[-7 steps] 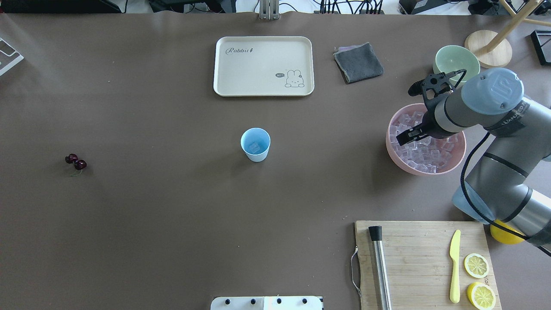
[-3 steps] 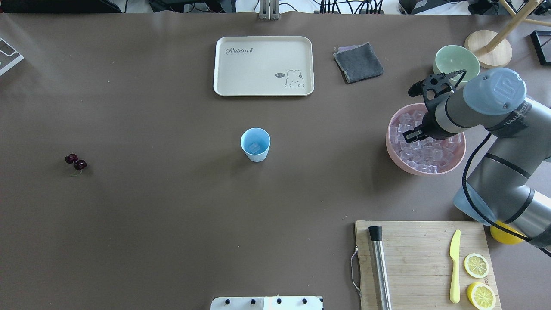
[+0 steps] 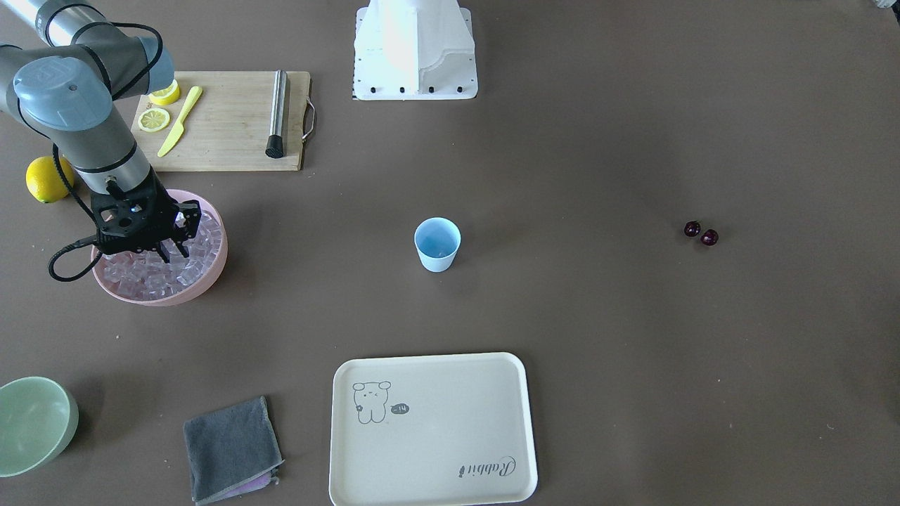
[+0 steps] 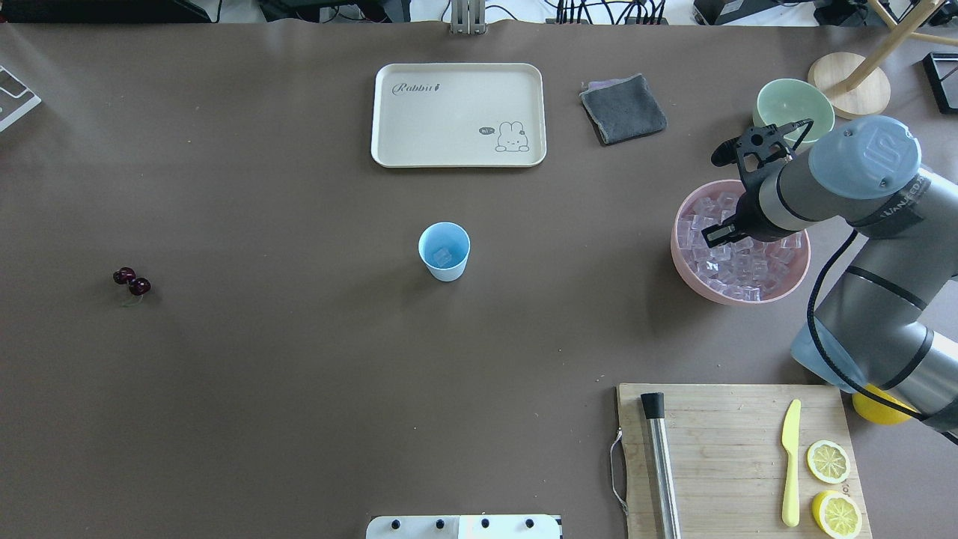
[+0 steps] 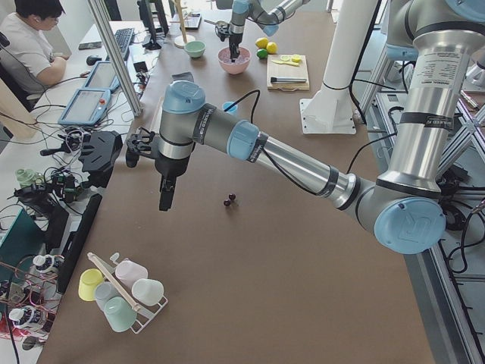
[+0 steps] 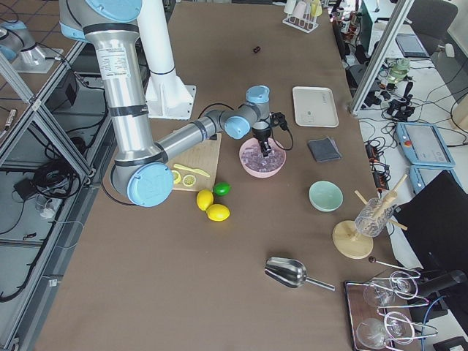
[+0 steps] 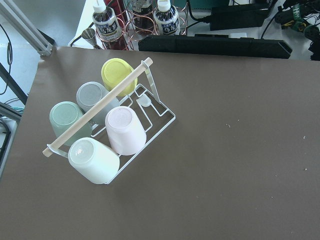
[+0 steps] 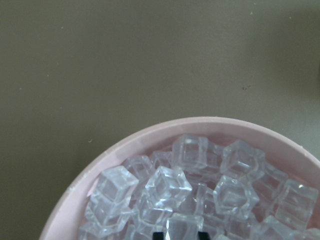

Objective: Put ice and cherries in cup
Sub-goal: 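Lift the ice cube and carry it to the blue cup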

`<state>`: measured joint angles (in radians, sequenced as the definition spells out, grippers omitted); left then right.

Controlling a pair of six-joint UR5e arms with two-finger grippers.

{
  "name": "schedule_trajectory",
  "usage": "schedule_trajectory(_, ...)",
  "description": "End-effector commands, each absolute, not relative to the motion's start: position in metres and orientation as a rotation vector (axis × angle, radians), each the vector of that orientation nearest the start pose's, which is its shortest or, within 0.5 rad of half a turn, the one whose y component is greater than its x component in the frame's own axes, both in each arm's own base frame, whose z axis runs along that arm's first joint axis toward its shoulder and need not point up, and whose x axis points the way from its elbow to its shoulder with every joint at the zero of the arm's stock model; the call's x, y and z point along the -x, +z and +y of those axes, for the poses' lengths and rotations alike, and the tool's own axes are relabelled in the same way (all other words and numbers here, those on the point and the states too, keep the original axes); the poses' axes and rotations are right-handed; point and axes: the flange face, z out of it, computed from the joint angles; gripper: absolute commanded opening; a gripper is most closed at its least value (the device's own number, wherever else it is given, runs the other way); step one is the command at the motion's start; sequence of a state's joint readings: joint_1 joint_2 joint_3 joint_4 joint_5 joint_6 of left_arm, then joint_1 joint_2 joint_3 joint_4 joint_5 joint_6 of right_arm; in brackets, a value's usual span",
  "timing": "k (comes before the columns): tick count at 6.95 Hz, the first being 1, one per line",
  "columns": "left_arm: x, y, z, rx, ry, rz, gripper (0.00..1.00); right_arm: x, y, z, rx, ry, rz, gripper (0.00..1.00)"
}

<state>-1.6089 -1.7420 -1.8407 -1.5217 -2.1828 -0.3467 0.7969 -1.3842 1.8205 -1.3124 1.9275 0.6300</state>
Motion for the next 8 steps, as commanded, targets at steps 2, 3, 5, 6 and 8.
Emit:
schedule_trajectory(2, 0.096, 0.442, -0.547, -0.3, -0.244, 0.659, 0.98, 0.28, 0.4, -0.486, -0.32, -0.204, -0.768, 0.0)
schedule_trajectory(3, 0.095, 0.438, -0.547, -0.305, -0.242, 0.66, 0.98, 0.259, 0.384, -0.494, -0.344, -0.178, -0.796, 0.0)
schedule_trajectory(5, 0.095, 0.438, -0.547, -0.306, -0.241, 0.663, 0.98, 0.251, 0.344, -0.512, -0.387, -0.115, -0.846, 0.0)
schedule_trajectory(6, 0.094, 0.438, -0.547, -0.305, -0.239, 0.664, 0.98, 0.265, 0.301, -0.522, -0.399, -0.047, -0.898, 0.0)
schedule_trajectory(8, 0.086, 0.438, -0.549, -0.297, -0.225, 0.673, 0.98, 0.296, 0.235, -0.519, -0.433, 0.038, -0.979, 0.0)
